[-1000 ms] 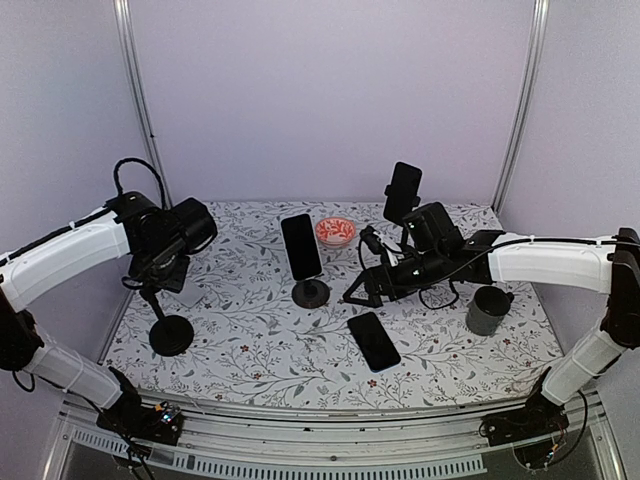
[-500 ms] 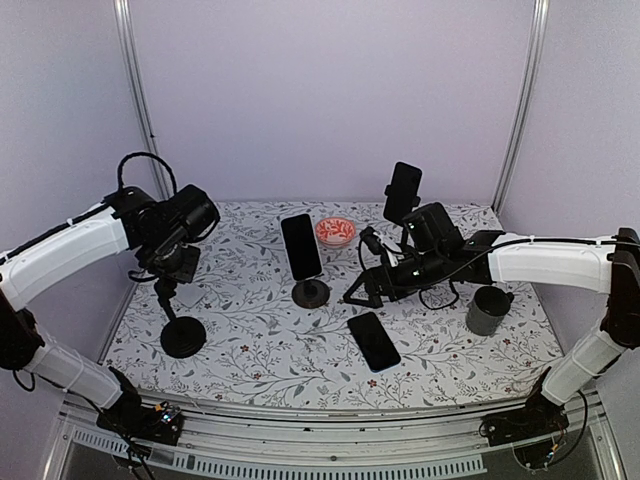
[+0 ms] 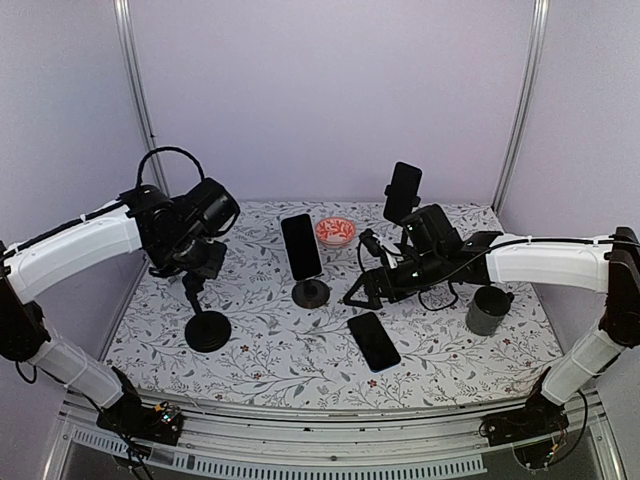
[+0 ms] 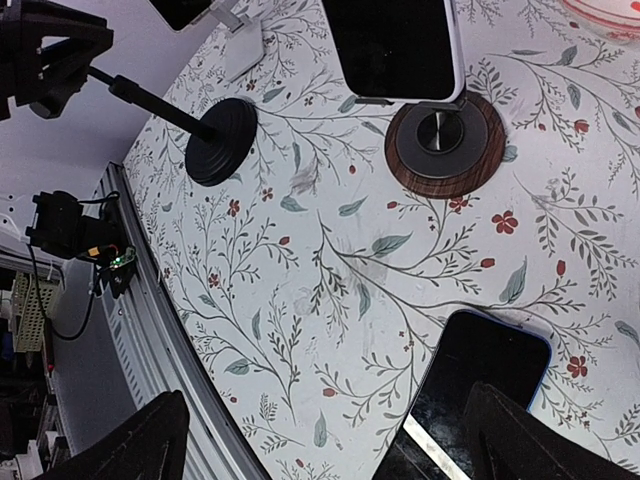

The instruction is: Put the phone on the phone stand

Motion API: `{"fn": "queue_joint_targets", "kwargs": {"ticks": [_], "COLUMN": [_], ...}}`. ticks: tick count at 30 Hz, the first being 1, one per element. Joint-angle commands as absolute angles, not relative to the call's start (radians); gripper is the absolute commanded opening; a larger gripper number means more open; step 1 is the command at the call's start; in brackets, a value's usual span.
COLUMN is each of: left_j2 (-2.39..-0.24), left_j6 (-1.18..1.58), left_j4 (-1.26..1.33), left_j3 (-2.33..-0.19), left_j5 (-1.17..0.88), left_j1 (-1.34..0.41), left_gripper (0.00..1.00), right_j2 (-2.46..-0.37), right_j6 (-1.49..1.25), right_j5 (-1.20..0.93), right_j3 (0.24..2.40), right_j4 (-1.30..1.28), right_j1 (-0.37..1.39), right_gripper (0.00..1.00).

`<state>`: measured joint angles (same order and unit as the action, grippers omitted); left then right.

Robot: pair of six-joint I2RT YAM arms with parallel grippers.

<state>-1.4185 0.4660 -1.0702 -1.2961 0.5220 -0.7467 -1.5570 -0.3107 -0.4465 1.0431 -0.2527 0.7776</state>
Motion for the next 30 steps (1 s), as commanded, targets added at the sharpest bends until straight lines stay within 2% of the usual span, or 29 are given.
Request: {"fn": "queue_joint_targets", "kwargs": {"ticks": [1, 8, 15, 21, 30], "left_j2": [-1.443, -1.404, -1.454, -1.496, -1.54], "left_j6": [0.377, 0.166, 0.023, -0.019, -0.115], "left_j4": [-0.884, -0.618, -0.508, -0.529, -0.627], "left_j3": [-1.337, -1.305, -1.331, -1.375, -1.461], "left_j5": [0.385, 0.162, -0.055, -0.082, 0.04], "left_j1": [-0.804, -0.848, -0.854, -0.874, -0.966], "left_gripper": [0.25, 0.24, 0.25, 0.25, 0.25], "right_j2": [-1.569, -1.567, -1.559, -1.555, -1.527], "right_j6": [-0.305, -0.308, -0.306, -0.305, -0.325], "right_j5": [-0.439, -0.423, -0.422, -0.422, -0.375], "right_j3": [1.033, 1.031, 1.035, 1.034, 0.994], "right_j4": [-0.238, -0.233, -0.243, -0.25, -0.265], "right_j1": [0.773, 0.774, 0.773, 0.773, 0.773], "right_gripper": [0.99, 0.99, 0.99, 0.99, 0.99]}}
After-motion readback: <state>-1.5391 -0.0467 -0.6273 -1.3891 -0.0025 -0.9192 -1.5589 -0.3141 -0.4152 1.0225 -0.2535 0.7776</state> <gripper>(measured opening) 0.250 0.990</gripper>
